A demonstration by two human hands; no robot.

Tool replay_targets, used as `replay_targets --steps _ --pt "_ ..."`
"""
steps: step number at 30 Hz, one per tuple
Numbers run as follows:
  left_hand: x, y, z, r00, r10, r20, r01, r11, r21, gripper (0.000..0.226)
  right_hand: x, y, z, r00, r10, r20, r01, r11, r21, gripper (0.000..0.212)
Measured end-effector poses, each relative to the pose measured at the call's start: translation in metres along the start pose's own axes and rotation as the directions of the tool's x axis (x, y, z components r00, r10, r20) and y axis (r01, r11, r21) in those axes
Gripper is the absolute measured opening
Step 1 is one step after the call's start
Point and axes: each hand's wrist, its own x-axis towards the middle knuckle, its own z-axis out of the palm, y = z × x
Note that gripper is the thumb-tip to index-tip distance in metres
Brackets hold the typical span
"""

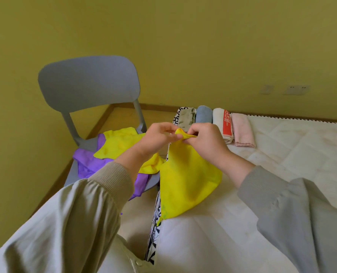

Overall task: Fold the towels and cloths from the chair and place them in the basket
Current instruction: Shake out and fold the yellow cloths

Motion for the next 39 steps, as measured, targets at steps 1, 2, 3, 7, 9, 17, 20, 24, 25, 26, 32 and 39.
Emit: replay_targets --steps 1,2,3,7,9,17,20,24,25,26,32,39 --pt "-0.002 0.004 -0.002 1.000 0.017 -0.018 -0.017 1.000 0.009 0.014 0.002 -0.005 -0.002 1.000 0.003 -0.004 -0.003 1.000 -0.003 0.021" --pt "-0.004 0.009 -0.003 0.999 0.035 -0.039 -0.034 0.999 0.020 0.015 0.003 -0.010 -0.005 1.000 0.005 -0.009 -0.005 1.000 -0.010 0.024" --pt "-0.006 0.013 -0.005 0.997 0.054 -0.062 -0.052 0.998 0.027 0.016 0.004 -0.016 -0.007 1.000 0.001 -0.015 -0.001 1.000 -0.019 0.026" --pt "-0.012 0.026 -0.009 0.967 0.134 -0.218 -0.115 0.989 0.096 0.023 0.004 -0.034 -0.014 0.997 -0.032 -0.076 0.031 0.999 -0.016 0.038" --pt "-0.015 0.032 -0.010 0.926 0.192 -0.324 -0.125 0.968 0.217 0.022 0.002 -0.039 -0.015 0.991 -0.055 -0.119 0.058 0.998 0.023 0.040" --pt "-0.029 0.045 -0.027 0.887 0.254 -0.385 -0.137 0.942 0.306 0.011 -0.007 -0.055 -0.015 0.973 -0.214 -0.089 0.223 0.969 0.109 0.022" --pt "-0.035 0.049 -0.034 0.893 0.255 -0.371 -0.135 0.938 0.320 0.012 -0.010 -0.061 -0.016 0.975 -0.211 -0.075 0.219 0.969 0.116 0.020" --pt "-0.041 0.056 -0.038 0.906 0.258 -0.337 -0.144 0.934 0.328 0.011 -0.008 -0.063 -0.014 0.980 -0.197 0.023 0.195 0.978 0.071 0.019" --pt "-0.042 0.057 -0.038 0.907 0.261 -0.330 -0.146 0.931 0.334 0.011 -0.006 -0.060 -0.013 0.980 -0.192 0.061 0.188 0.980 0.062 0.016" --pt "-0.044 0.057 -0.039 0.907 0.264 -0.327 -0.147 0.928 0.343 0.011 -0.005 -0.056 -0.012 0.979 -0.179 0.099 0.175 0.983 0.051 0.011" --pt "-0.048 0.048 -0.047 0.892 0.253 -0.375 -0.098 0.917 0.387 0.010 -0.008 -0.036 -0.015 0.973 -0.043 0.226 0.046 0.999 -0.008 0.038" --pt "-0.053 0.035 -0.065 0.864 0.217 -0.454 -0.050 0.935 0.351 0.008 -0.002 -0.027 -0.031 0.970 -0.004 0.242 0.021 0.998 -0.066 0.050"
